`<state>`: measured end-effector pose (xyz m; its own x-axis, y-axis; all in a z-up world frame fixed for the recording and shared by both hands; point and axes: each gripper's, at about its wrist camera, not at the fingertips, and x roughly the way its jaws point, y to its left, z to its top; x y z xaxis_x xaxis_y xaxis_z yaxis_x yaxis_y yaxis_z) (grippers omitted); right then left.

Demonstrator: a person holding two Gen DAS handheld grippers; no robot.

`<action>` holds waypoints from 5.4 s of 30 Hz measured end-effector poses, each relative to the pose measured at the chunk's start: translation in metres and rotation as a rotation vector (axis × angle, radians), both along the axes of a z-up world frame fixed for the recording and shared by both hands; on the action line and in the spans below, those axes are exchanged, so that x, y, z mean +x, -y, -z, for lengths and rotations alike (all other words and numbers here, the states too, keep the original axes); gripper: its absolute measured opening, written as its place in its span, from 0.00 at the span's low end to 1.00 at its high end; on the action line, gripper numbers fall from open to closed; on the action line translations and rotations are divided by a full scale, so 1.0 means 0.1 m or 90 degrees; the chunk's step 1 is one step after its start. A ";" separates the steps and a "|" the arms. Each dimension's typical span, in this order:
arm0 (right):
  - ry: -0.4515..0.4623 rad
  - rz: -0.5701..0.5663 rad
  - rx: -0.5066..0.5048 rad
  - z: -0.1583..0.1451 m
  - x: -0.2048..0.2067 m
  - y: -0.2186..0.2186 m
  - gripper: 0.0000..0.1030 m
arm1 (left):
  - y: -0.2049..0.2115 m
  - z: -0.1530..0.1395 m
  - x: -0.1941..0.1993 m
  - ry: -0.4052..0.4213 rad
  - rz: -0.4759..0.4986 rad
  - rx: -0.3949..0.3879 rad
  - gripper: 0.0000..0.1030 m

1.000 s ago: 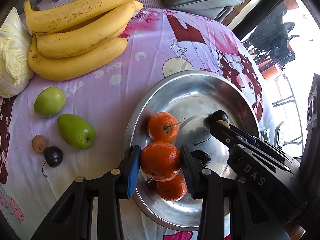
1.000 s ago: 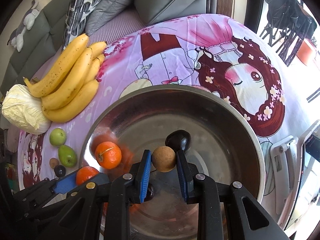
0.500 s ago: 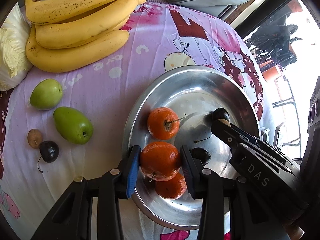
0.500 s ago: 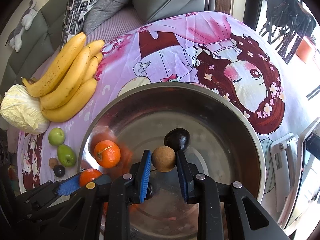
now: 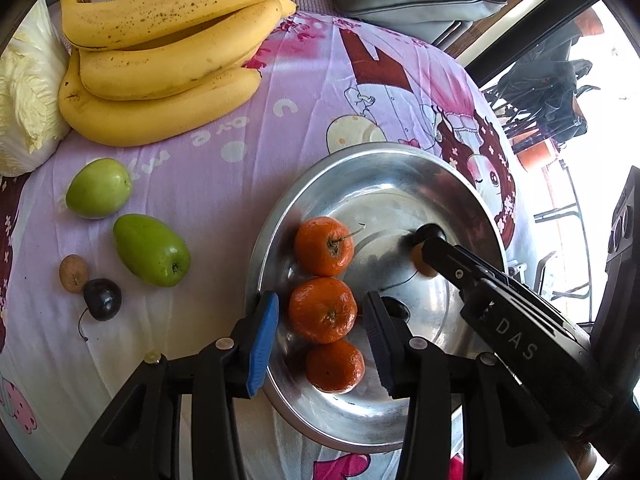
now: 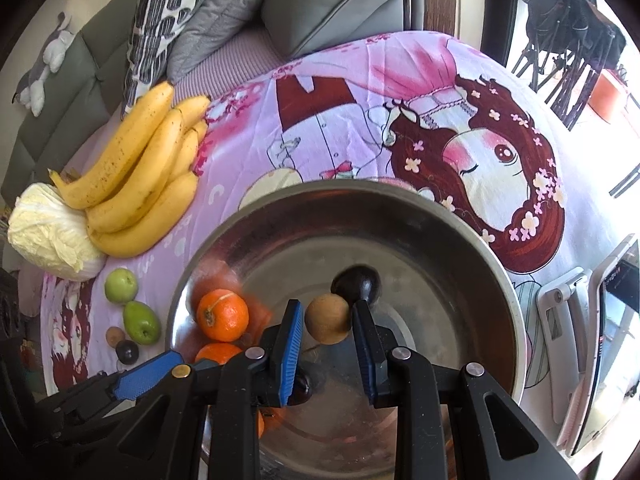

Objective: Organize fruits
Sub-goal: 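Open the left tool to drop the tangerine while the right tool releases the longan into the bowl, then withdraw both tools from the bowl back toward the remaining fruit, then move the left tool toward the cherry while the right tool approaches a green jujube, then close the left tool on the brown longan while the right tool grasps a green jujube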

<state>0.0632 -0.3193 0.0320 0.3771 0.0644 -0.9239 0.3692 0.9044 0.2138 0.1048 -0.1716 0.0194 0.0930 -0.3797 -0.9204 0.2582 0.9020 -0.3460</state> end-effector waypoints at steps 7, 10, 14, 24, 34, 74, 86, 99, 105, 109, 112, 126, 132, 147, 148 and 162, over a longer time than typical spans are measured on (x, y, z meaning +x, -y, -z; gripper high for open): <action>0.026 0.005 -0.003 -0.08 -0.03 0.01 0.28 | -0.09 -0.11 0.02 0.011 -0.012 -0.013 0.44; 0.029 0.007 -0.002 -0.09 -0.03 0.02 0.28 | -0.16 -0.16 0.03 0.020 -0.025 -0.012 0.44; 0.027 0.006 -0.003 -0.08 -0.03 0.02 0.28 | -0.30 -0.19 0.08 0.031 -0.061 -0.004 0.44; 0.016 -0.014 -0.011 -0.05 -0.01 -0.06 0.28 | -0.81 -0.03 0.22 0.019 -0.187 0.031 0.44; 0.013 -0.050 -0.023 -0.04 0.02 -0.23 0.29 | -0.91 0.08 0.22 -0.001 -0.210 0.053 0.55; 0.010 -0.062 -0.097 -0.03 0.07 -0.28 1.00 | -0.90 0.04 0.22 0.041 -0.246 0.123 0.95; 0.011 -0.088 -0.090 -0.01 0.08 -0.42 1.00 | -1.02 -0.05 0.22 0.076 -0.222 0.161 0.95; 0.016 -0.142 -0.090 0.02 0.09 -0.78 1.00 | -1.44 -0.04 0.13 0.083 -0.225 0.197 0.95; 0.021 -0.156 -0.090 0.04 0.10 -0.88 1.00 | -1.57 0.03 0.21 0.067 -0.243 0.182 0.95; 0.038 -0.160 -0.084 -0.01 0.12 -0.95 1.00 | -1.69 0.08 0.28 0.047 -0.262 0.159 0.95; 0.050 -0.171 -0.082 -0.05 0.16 -1.03 1.00 | -1.76 0.12 0.34 0.039 -0.275 0.149 0.95; 0.098 -0.266 -0.102 -0.17 0.33 -1.60 0.93 | -2.03 0.21 0.53 0.013 -0.301 0.088 0.94; 0.081 -0.293 -0.104 -0.06 0.43 -1.74 0.84 | -2.17 0.31 0.55 -0.011 -0.316 0.064 0.94; 0.042 -0.340 -0.102 0.24 0.55 -1.90 0.58 | -2.05 0.55 0.67 -0.034 -0.262 0.001 0.75; 0.042 -0.343 -0.101 0.25 0.55 -1.91 0.56 | -2.02 0.57 0.67 -0.036 -0.258 -0.003 0.72; 0.034 -0.360 -0.099 0.40 0.61 -2.02 0.43 | -1.90 0.80 0.69 -0.046 -0.267 0.002 0.38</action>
<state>0.1242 -0.1171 -0.0081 0.3698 0.1341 -0.9194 -0.1876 0.9799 0.0675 0.1743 0.0184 -0.0609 0.1738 -0.3205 -0.9312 -0.1561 0.9246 -0.3474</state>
